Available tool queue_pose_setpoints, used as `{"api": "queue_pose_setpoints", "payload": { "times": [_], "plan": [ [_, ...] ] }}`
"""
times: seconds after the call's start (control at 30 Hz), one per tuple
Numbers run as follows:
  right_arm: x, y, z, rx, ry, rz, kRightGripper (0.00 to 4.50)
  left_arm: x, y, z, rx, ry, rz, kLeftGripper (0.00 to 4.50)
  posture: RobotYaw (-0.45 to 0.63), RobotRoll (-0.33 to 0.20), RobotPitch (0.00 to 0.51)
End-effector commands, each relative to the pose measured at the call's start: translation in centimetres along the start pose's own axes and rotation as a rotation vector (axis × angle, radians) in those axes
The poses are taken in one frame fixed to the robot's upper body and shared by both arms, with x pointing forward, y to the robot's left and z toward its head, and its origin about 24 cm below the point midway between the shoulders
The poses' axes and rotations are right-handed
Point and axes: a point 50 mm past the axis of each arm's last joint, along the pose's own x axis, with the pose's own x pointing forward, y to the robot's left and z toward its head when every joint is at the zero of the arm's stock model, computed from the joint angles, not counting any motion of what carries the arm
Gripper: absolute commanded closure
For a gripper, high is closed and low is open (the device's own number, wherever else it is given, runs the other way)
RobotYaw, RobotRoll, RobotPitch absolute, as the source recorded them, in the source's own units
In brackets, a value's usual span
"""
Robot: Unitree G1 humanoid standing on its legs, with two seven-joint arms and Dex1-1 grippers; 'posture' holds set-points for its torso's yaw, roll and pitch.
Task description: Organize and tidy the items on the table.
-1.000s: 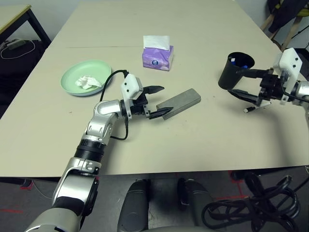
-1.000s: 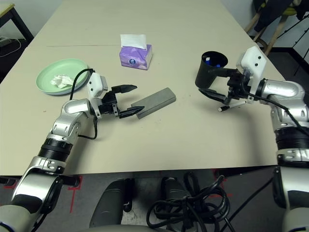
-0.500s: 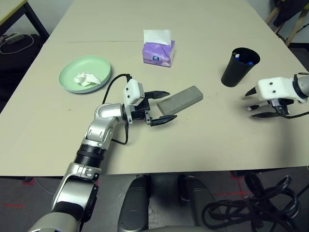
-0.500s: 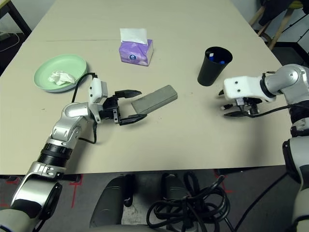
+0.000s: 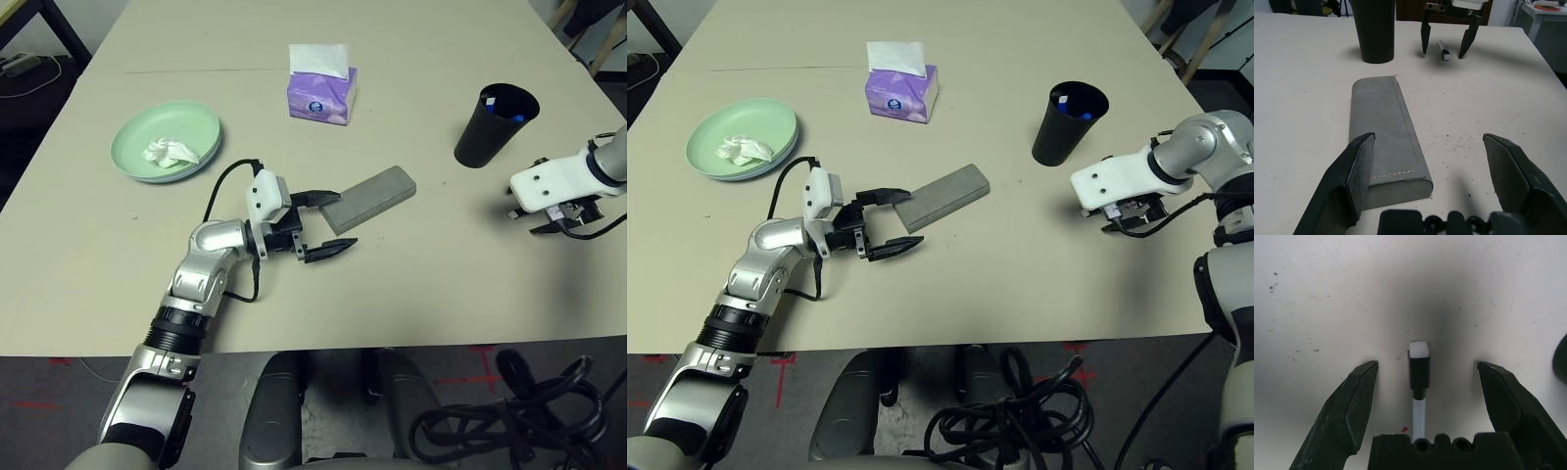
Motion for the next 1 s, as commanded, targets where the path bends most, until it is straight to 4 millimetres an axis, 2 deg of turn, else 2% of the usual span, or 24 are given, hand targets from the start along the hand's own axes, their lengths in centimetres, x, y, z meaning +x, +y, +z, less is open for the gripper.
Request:
{"api": "queue_pose_setpoints", "payload": {
  "times": [0.03,0.17,0.23,0.4,0.57,0.67,0.8,0.9,1.0],
  "plan": [
    [0.0,0.2,-0.1,-0.007,0.013,0.017,0.03,-0.2,-0.3,-0.1,-0.004,0.011,-0.001,0.00,0.17,0.000,0.286],
    [0.0,0.3,-0.2,0.002,0.020,0.059,0.03,-0.2,-0.3,0.0,-0.001,0.012,0.007,0.00,0.18,0.000,0.285],
    [0.1,0.5,-0.3,0.016,0.023,0.088,0.40,-0.3,-0.3,0.0,0.000,0.013,0.008,0.00,0.18,0.000,0.286],
    [0.1,0.8,-0.5,0.060,0.013,0.119,2.08,-0.4,-0.2,-0.1,0.000,0.017,0.012,0.00,0.18,0.000,0.281],
    [-0.1,1.0,-0.5,0.095,-0.015,0.139,4.06,-0.2,0.0,-0.1,0.002,0.018,0.011,0.00,0.16,0.000,0.262],
    [-0.4,1.1,-0.4,0.136,-0.074,0.148,4.08,0.0,0.2,0.0,0.005,0.017,0.008,0.00,0.15,0.000,0.248],
    [-0.7,0.6,-0.1,0.280,-0.240,0.089,4.08,0.1,0.6,0.0,0.011,0.019,0.000,0.00,0.13,0.000,0.226],
    [-1.0,-0.7,0.4,0.444,-0.436,-0.034,4.08,0.2,0.9,0.0,0.013,0.020,-0.011,0.00,0.12,0.000,0.215],
    [-2.1,-1.4,1.6,0.540,-0.661,-0.104,4.08,0.4,1.2,-0.1,0.012,0.022,-0.019,0.00,0.10,0.000,0.199]
  ]
}}
